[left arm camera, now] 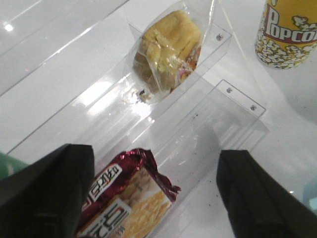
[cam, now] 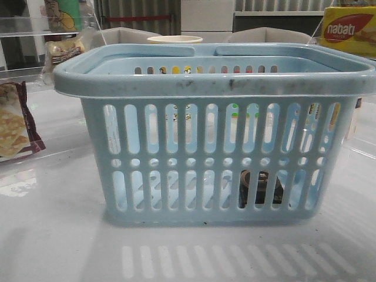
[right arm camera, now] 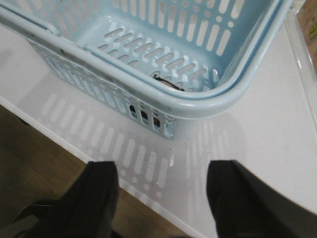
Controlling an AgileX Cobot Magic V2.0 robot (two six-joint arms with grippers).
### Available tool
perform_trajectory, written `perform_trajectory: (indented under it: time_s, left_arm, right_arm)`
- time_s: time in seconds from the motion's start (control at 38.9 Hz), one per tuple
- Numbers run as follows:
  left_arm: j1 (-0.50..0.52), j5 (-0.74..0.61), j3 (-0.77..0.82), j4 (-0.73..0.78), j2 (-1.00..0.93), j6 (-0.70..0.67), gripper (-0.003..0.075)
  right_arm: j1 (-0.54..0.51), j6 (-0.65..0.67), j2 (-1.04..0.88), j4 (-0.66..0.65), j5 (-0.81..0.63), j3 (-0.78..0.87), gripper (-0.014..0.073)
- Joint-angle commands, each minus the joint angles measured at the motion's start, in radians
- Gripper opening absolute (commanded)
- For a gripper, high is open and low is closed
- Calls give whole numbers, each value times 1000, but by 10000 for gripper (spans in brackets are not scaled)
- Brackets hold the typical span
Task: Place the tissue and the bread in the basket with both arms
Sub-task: 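Grasp the clear-wrapped bread roll on the shelf with the left gripper, then carry the bread roll over the basket and open the left gripper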
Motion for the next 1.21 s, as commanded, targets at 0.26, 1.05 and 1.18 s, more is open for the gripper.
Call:
perform_trajectory:
  time_s: [0.26,1.05,1.18]
  left_arm:
    - [-4,-79,-292,23,257,0,561]
    - [-6,55,-490,-39,328,0,97]
    - [-8,115,-490,-89,248,0,97]
  right_arm:
    - [0,-7,-5,-12,-64,-25,497]
    - [0,-7,-5,-12,-63,-25,497]
    - [0,-7,-5,-12,-63,-25,497]
